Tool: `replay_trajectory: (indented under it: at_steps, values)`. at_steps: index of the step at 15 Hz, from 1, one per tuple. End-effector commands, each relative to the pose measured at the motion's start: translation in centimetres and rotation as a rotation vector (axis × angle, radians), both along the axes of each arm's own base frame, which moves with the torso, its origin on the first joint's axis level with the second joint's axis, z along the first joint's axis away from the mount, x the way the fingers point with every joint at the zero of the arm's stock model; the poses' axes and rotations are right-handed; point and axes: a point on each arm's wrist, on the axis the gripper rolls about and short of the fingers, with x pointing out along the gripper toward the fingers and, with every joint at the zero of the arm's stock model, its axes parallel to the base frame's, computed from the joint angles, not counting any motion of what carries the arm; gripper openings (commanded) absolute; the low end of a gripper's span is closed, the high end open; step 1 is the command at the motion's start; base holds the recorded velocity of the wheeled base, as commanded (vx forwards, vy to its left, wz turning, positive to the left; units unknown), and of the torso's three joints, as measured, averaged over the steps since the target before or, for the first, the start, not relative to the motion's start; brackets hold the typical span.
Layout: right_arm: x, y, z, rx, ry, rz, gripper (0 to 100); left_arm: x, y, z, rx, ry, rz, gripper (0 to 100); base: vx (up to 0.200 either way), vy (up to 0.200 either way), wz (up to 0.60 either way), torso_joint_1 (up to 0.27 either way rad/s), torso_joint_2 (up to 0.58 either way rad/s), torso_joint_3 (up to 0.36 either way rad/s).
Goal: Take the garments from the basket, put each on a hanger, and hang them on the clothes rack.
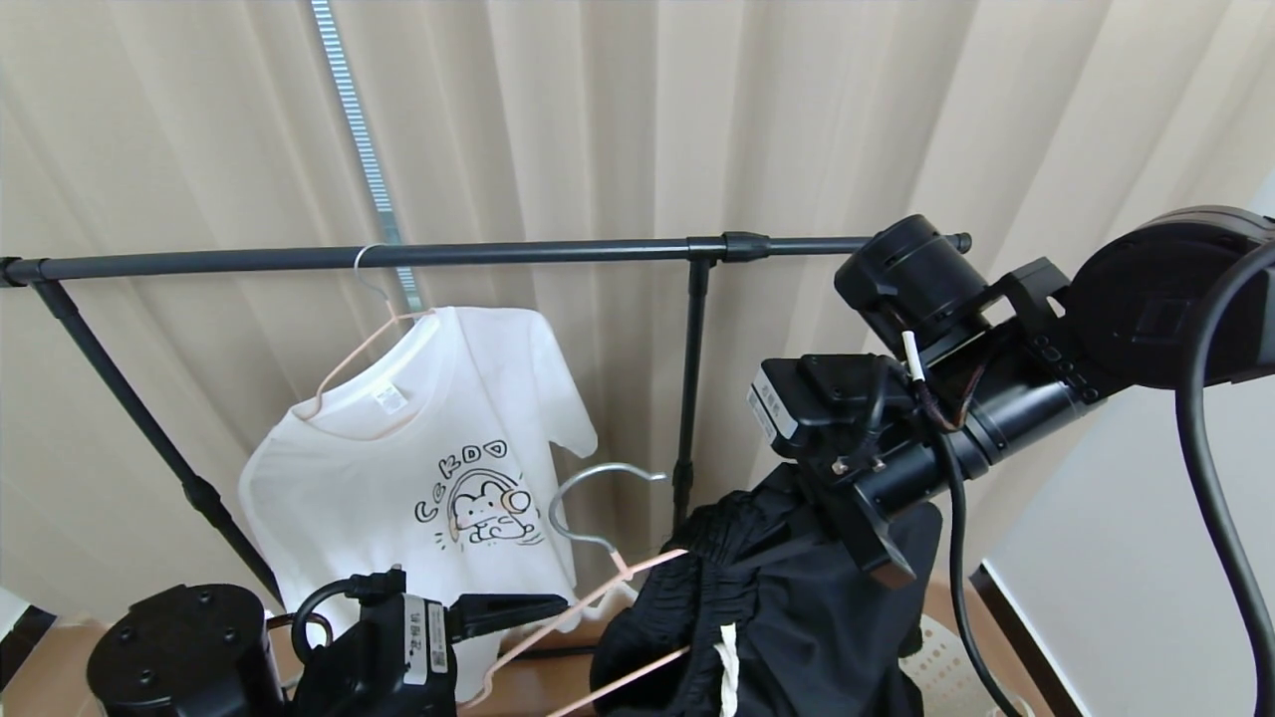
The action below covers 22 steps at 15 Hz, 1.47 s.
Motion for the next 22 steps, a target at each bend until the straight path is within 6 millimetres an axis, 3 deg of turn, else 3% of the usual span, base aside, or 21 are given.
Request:
replay_trajectory:
  at_steps: [1, 9, 15, 17, 20, 22]
  values:
    - [-0.2, -0.2, 0.3, -0.005, -0.013, -0.007, 0, 0.5, 0.9, 0.2, -0.007, -0.008, 0.051, 100, 0.000, 0.000, 0.00, 0.000, 0.00, 0.000]
    - [-0.2, -0.4, 0.5, -0.056, -0.056, -0.068, 0, 2.1, 3.7, 2.5, -0.145, 0.025, 0.235, 100, 0.000, 0.000, 0.00, 0.000, 0.00, 0.000]
    - [-0.4, -1.5, 1.7, -0.033, -0.063, -0.114, 0, 2.9, 5.2, 2.5, -0.188, 0.087, 0.200, 100, 0.000, 0.000, 0.00, 0.000, 0.00, 0.000]
    - [-0.3, -2.1, 2.0, -0.057, -0.040, -0.221, 0, 3.2, 6.0, 3.8, -0.288, 0.159, 0.200, 100, 0.000, 0.000, 0.00, 0.000, 0.00, 0.000]
    - [-1.0, -2.0, 2.7, -0.060, -0.025, -0.331, 0, 2.5, 7.1, 5.6, -0.348, 0.118, 0.232, 100, 0.000, 0.000, 0.00, 0.000, 0.00, 0.000]
    - [-1.8, -2.6, 2.6, -0.005, -0.071, -0.347, 0, 1.4, 8.6, 5.3, -0.342, 0.139, 0.310, 100, 0.000, 0.000, 0.00, 0.000, 0.00, 0.000]
